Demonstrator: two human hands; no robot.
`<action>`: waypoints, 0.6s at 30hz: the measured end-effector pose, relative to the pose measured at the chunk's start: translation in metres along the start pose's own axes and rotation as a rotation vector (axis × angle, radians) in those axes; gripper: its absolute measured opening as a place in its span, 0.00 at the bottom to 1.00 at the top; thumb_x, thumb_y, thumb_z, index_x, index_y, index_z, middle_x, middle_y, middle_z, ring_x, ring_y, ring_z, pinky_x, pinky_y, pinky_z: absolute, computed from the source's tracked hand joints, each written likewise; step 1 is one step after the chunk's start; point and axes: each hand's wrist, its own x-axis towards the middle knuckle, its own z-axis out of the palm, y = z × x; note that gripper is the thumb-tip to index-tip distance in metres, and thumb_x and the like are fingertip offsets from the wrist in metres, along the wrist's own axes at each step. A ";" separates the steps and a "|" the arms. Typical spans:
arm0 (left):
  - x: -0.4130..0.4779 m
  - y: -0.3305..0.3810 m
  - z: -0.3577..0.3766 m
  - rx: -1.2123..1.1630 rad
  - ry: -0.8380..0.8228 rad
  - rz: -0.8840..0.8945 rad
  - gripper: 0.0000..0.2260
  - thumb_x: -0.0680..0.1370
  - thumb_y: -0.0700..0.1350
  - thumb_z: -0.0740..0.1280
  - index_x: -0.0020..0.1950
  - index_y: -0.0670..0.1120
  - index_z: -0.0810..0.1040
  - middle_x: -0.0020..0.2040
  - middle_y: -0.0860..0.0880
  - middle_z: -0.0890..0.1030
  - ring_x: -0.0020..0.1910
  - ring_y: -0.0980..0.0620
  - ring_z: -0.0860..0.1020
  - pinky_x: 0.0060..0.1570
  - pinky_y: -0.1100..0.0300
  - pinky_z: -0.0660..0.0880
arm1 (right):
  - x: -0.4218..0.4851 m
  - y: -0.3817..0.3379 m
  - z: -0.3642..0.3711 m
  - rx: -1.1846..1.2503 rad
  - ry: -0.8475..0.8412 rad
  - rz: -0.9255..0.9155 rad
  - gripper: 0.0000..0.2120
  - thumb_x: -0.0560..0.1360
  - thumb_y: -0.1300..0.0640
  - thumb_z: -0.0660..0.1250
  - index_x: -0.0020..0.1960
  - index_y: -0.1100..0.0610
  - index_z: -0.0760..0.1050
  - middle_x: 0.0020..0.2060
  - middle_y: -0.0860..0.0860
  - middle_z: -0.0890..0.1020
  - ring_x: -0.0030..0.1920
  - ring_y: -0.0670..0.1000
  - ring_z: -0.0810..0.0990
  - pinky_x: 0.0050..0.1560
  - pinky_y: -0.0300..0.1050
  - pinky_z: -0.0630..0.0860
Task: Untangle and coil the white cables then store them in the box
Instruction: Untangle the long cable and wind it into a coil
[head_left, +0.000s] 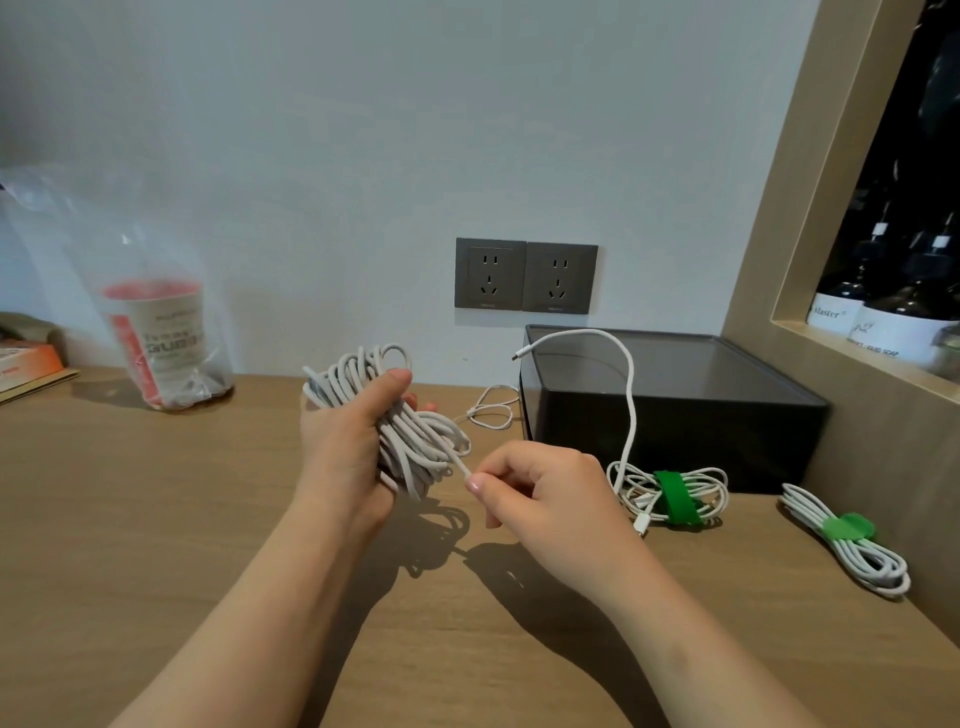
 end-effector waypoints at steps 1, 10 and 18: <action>0.001 -0.002 0.000 0.012 -0.008 0.022 0.11 0.72 0.35 0.68 0.53 0.38 0.74 0.33 0.45 0.75 0.36 0.45 0.79 0.39 0.48 0.81 | 0.000 0.001 0.000 -0.017 0.006 -0.002 0.06 0.76 0.51 0.64 0.41 0.46 0.76 0.31 0.42 0.78 0.37 0.44 0.78 0.42 0.40 0.77; 0.001 -0.001 -0.001 -0.026 0.022 -0.005 0.07 0.76 0.33 0.61 0.52 0.40 0.74 0.34 0.45 0.74 0.33 0.48 0.79 0.29 0.57 0.80 | 0.001 0.001 0.001 0.018 -0.028 -0.033 0.06 0.77 0.51 0.62 0.42 0.44 0.75 0.33 0.41 0.77 0.41 0.40 0.76 0.40 0.32 0.74; 0.004 0.013 -0.010 -0.172 0.005 -0.177 0.09 0.76 0.43 0.62 0.37 0.41 0.72 0.31 0.44 0.77 0.26 0.50 0.78 0.27 0.61 0.77 | 0.003 0.005 -0.010 0.022 -0.226 0.091 0.09 0.77 0.48 0.61 0.45 0.47 0.80 0.31 0.42 0.79 0.30 0.38 0.73 0.40 0.37 0.75</action>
